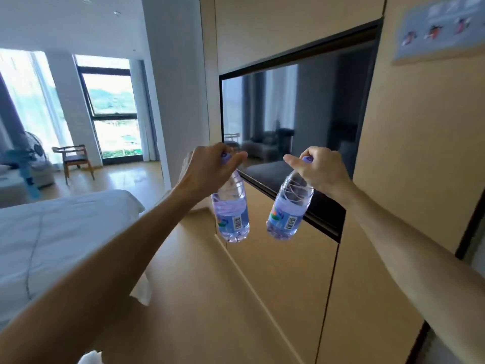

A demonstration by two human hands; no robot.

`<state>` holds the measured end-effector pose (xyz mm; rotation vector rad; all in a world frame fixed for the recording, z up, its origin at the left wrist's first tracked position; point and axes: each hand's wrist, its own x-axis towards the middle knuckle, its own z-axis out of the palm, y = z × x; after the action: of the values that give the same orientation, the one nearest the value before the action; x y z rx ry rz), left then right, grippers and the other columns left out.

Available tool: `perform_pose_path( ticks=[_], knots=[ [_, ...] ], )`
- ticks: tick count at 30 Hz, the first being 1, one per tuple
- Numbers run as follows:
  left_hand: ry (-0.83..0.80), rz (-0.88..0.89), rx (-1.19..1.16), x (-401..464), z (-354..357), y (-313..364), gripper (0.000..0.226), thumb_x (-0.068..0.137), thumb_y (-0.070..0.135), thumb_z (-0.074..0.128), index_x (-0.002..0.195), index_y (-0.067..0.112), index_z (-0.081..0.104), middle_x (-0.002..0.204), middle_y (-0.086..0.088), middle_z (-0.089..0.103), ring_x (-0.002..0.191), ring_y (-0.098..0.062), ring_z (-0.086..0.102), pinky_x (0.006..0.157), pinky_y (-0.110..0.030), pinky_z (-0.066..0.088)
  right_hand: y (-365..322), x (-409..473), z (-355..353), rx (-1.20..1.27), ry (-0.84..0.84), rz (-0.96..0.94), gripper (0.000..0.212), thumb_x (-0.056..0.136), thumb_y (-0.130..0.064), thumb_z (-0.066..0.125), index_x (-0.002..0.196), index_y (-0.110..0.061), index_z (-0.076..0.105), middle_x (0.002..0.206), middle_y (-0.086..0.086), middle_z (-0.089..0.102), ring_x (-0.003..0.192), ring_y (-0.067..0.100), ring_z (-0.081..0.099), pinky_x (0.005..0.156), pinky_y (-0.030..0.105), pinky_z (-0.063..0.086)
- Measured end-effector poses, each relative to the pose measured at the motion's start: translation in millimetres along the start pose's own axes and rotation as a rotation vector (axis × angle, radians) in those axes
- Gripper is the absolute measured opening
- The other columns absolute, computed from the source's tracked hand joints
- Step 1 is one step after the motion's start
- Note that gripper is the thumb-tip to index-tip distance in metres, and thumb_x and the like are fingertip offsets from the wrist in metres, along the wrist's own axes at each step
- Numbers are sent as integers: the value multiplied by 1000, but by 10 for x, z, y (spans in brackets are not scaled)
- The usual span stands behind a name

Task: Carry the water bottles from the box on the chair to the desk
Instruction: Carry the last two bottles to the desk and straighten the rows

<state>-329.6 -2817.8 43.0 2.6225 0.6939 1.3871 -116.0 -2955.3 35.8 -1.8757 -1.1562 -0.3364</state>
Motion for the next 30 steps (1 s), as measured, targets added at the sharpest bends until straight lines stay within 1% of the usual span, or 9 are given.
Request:
perform_pose_path(
  ticks=[3, 7, 11, 13, 15, 17, 21, 26, 30],
  knots=[
    [39, -67, 24, 216, 10, -489, 36, 94, 47, 52, 90, 14, 63, 72, 2, 59, 63, -16, 58, 63, -23, 45, -118, 371, 479, 41, -23, -20, 42, 76, -58, 68, 63, -21, 52, 59, -11, 55, 61, 12, 54, 56, 25, 38],
    [98, -150, 52, 455, 83, -1090, 37, 97, 39, 51, 96, 6, 68, 79, 2, 61, 58, -1, 49, 56, -12, 35, -217, 864, 1109, 56, -56, -89, 25, 80, -38, 62, 64, -24, 49, 63, -12, 56, 71, 21, 59, 64, 26, 38],
    [81, -190, 75, 749, 180, -1672, 34, 99, 29, 49, 97, 4, 72, 91, -4, 72, 64, -10, 56, 64, -16, 42, -264, 1408, 1698, 184, -58, -139, 14, 79, -29, 60, 84, -22, 49, 69, -11, 56, 64, 6, 54, 54, 24, 37],
    [69, -205, 106, 931, 239, -1960, 32, 99, 25, 48, 95, 4, 73, 87, -1, 70, 61, -5, 54, 61, -13, 42, -304, 1716, 1996, 201, -78, -191, 15, 79, -26, 58, 88, -21, 48, 71, -7, 56, 66, 13, 55, 56, 27, 40],
    [55, -228, 128, 1140, 298, -2240, 32, 100, 21, 47, 96, 2, 72, 86, 0, 67, 62, -4, 55, 58, -11, 38, -375, 2056, 2290, 227, -144, -232, 12, 81, -25, 57, 88, -21, 48, 73, -4, 56, 69, 15, 56, 58, 29, 43],
    [61, -250, 142, 1337, 349, -2504, 32, 100, 19, 46, 97, -1, 71, 88, -1, 68, 64, -7, 55, 57, -11, 37, -442, 2384, 2591, 238, -196, -274, 10, 84, -26, 55, 89, -24, 47, 74, -8, 54, 70, 6, 53, 59, 27, 42],
    [126, -264, 185, 1726, 421, -3016, 30, 99, 18, 47, 94, -1, 70, 85, -2, 66, 66, -11, 55, 58, -14, 37, -597, 2965, 3209, 298, -197, -314, 7, 84, -28, 53, 86, -29, 47, 74, -15, 52, 69, 1, 50, 52, 20, 36],
    [189, -299, 225, 2122, 498, -3761, 31, 100, 19, 47, 92, -1, 69, 82, -8, 67, 69, -19, 60, 61, -20, 41, -791, 3584, 4017, 338, -228, -342, 10, 87, -29, 54, 95, -28, 48, 76, -13, 53, 69, 1, 50, 52, 17, 34],
    [209, -313, 249, 2414, 587, -4457, 30, 99, 19, 47, 91, 0, 69, 80, -4, 66, 62, -7, 55, 58, -16, 38, -935, 4004, 4660, 359, -275, -367, 13, 90, -25, 54, 102, -24, 48, 76, -15, 50, 68, 2, 50, 51, 17, 35]
  ],
)
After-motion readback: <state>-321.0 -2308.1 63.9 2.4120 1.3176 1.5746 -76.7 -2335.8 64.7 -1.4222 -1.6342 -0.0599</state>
